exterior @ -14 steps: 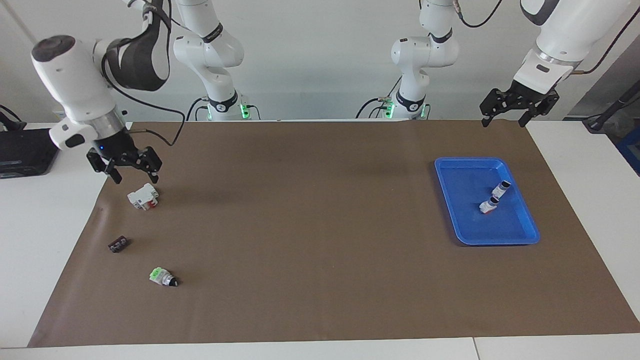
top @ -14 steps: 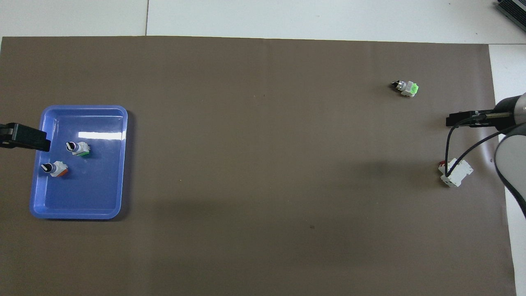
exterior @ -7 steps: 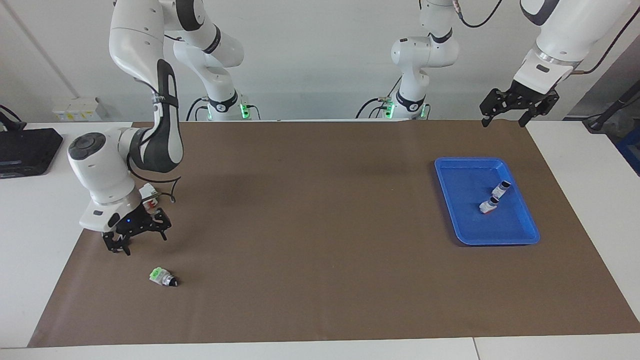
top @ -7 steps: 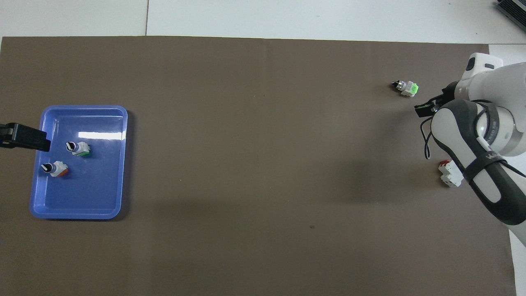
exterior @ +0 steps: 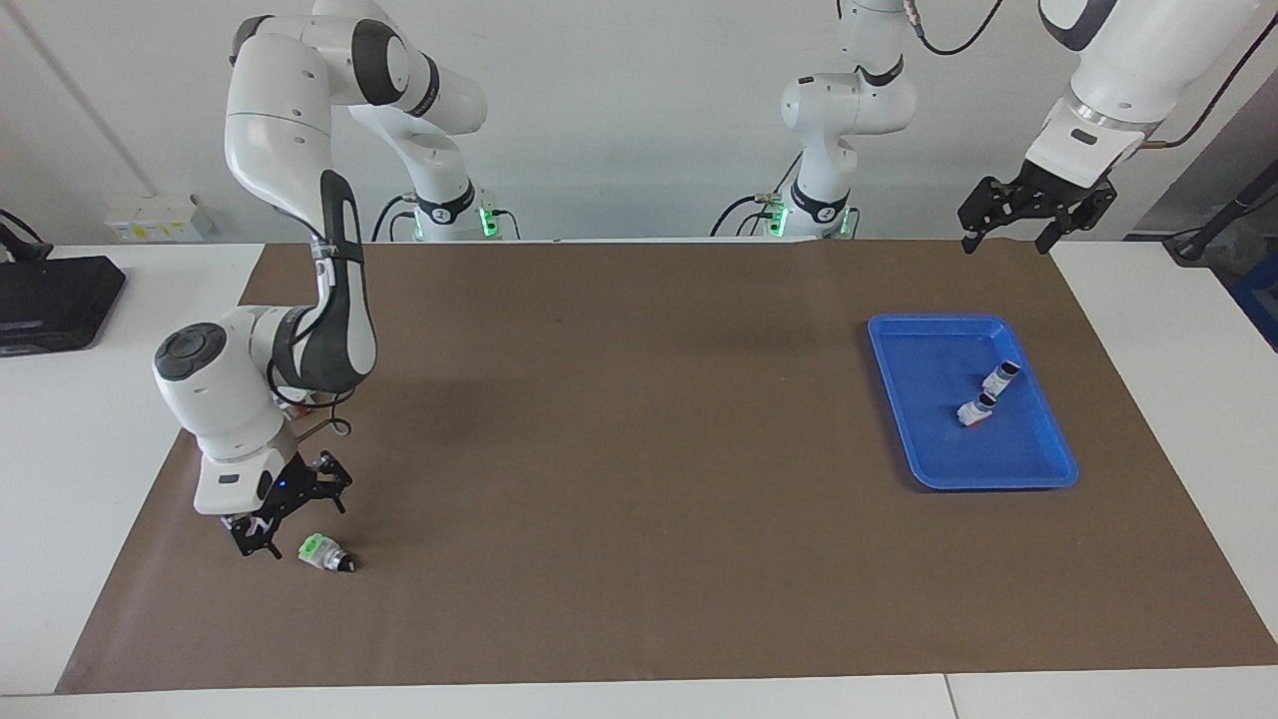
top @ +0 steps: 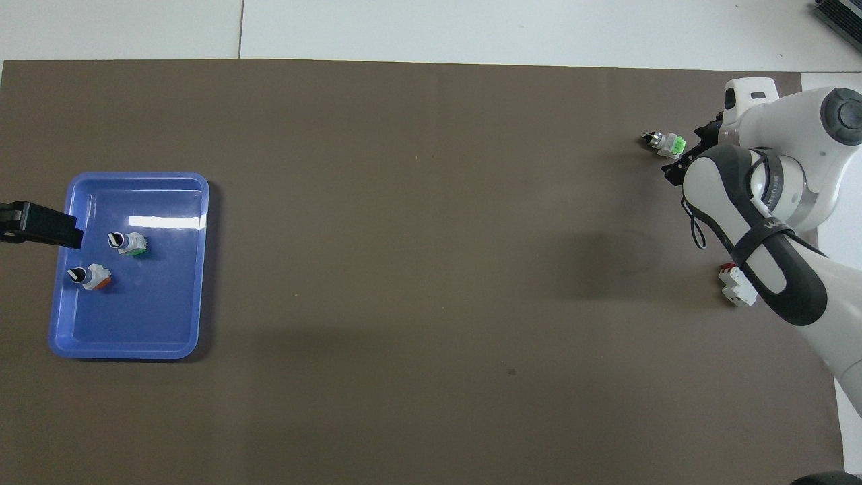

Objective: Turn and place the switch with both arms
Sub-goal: 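Lower the right gripper and close it on the green-and-white knob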

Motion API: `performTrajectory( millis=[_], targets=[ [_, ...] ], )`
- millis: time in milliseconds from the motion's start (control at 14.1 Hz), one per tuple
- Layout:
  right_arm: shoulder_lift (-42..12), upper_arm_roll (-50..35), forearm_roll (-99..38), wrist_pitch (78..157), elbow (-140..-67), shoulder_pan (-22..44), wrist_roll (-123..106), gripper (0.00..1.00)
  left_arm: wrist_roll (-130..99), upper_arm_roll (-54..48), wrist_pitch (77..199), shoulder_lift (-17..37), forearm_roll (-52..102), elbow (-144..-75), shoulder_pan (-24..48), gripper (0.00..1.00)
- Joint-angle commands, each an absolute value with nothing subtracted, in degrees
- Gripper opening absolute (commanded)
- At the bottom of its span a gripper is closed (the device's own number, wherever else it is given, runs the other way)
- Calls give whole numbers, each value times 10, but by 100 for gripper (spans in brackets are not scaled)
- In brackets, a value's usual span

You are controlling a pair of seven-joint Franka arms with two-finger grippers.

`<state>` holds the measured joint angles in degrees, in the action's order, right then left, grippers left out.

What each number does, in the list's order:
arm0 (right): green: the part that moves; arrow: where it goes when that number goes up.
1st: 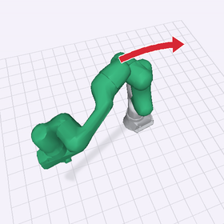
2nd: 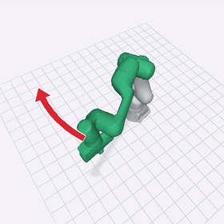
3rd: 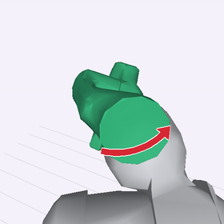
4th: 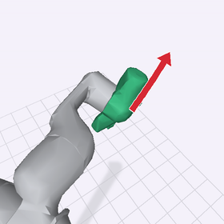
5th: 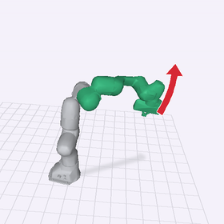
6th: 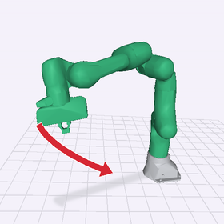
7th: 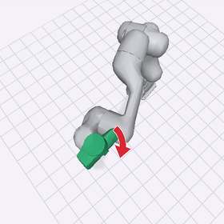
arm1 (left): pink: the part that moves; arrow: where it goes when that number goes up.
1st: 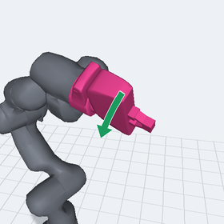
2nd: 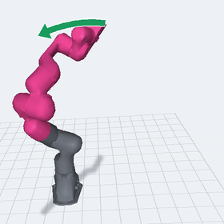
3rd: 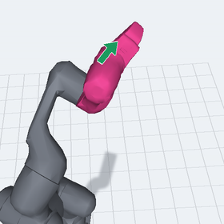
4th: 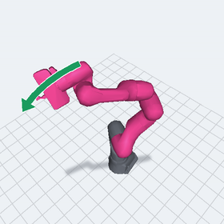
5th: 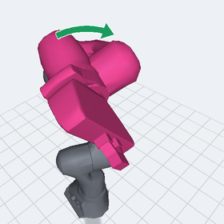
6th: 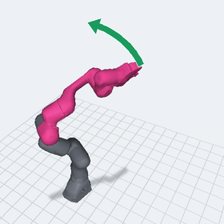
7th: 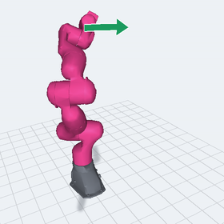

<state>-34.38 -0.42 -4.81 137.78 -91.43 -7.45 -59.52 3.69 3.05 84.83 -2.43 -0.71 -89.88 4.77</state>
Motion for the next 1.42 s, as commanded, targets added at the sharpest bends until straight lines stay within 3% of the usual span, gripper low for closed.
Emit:
performTrajectory(
  millis=[0, 142, 497, 568, 639, 710, 1349],
  targets=[
    [-361, -25, -85, 1371, -895, -100, -649, 98, 39, 29, 855, -41, -16, -918, 44, 100],
    [-361, -26, -89, 1372, -895, -98, -650, 92, 39, 29, 855, -41, -16, -918, 44, 100],
    [-378, -41, -112, 1376, -889, -105, -659, 91, 39, 29, 855, -41, -16, -918, 44, 100],
    [-378, -41, -112, 1375, -889, -110, -661, 81, 39, 29, 855, -41, -16, -918, 44, 100],
    [-378, -41, -110, 1375, -889, -110, -661, 62, 39, 29, 855, -41, -16, -918, 44, 100],
    [-378, -41, -106, 1375, -889, -110, -661, 56, 39, 29, 855, -41, -16, -918, 44, 100],
    [-375, -41, -147, 1369, -889, -115, -635, 56, 39, 29, 855, -41, -16, -918, 44, 100]
  ],
)
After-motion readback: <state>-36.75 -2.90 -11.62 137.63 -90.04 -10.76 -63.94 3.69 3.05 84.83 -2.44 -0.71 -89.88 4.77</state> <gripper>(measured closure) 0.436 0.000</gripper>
